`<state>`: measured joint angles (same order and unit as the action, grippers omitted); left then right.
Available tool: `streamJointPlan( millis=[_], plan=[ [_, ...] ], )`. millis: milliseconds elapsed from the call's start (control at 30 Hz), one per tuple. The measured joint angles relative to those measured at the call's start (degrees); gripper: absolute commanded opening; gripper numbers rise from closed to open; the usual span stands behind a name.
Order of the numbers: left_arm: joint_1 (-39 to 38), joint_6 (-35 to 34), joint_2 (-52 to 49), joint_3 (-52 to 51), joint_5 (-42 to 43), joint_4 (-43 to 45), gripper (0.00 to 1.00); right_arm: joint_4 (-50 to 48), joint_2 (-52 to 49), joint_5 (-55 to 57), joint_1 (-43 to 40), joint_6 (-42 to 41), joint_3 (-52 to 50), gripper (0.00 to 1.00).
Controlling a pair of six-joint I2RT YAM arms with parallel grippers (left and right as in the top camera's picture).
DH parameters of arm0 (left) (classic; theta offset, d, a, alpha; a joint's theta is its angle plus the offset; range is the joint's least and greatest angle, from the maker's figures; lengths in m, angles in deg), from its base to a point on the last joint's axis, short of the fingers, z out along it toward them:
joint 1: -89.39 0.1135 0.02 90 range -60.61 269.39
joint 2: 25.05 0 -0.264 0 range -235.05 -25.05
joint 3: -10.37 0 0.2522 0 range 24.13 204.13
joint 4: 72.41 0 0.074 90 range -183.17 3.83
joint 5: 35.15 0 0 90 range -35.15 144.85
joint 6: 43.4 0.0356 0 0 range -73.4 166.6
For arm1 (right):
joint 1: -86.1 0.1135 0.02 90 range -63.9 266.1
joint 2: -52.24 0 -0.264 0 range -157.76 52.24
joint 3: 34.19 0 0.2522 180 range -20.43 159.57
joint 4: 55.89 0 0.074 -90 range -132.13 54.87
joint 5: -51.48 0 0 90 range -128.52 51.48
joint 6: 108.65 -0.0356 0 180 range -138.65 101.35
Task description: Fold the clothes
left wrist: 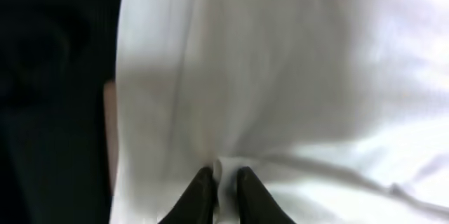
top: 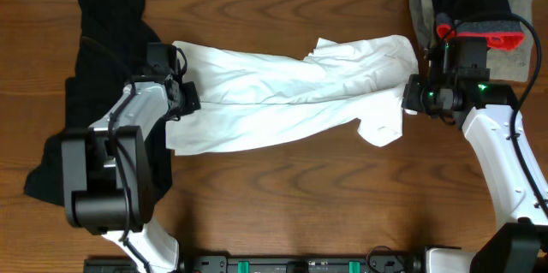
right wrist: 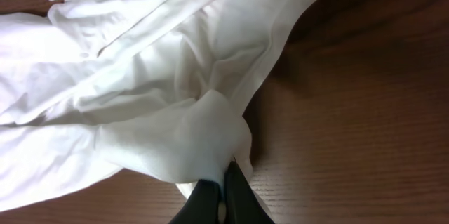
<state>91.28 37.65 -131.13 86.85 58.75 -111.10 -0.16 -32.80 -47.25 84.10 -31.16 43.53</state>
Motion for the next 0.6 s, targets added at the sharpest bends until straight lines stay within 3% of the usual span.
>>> streamJointPlan(
  millis=[167, 467, 533, 600],
  plan=[
    [0.00, -0.20, 8.68, 0.00, 0.02, -5.49, 0.06, -0.70, 0.00, -0.02, 0.00, 0.02, 0.00, 0.01],
    [0.00, -0.02, 23.15, 0.00, 0.00, -11.06, 0.07, -0.22, 0.02, -0.50, 0.00, 0.02, 0.50, 0.01],
    [0.00, 0.20, 23.28, 0.00, 0.00, -11.08, 0.17, -0.24, 0.04, -0.52, -0.02, 0.02, 0.87, 0.01],
    [0.00, 0.33, 22.16, 0.00, 0.00, -11.04, 0.35, -0.20, 0.09, -0.59, -0.02, 0.02, 0.96, 0.01]
  ],
)
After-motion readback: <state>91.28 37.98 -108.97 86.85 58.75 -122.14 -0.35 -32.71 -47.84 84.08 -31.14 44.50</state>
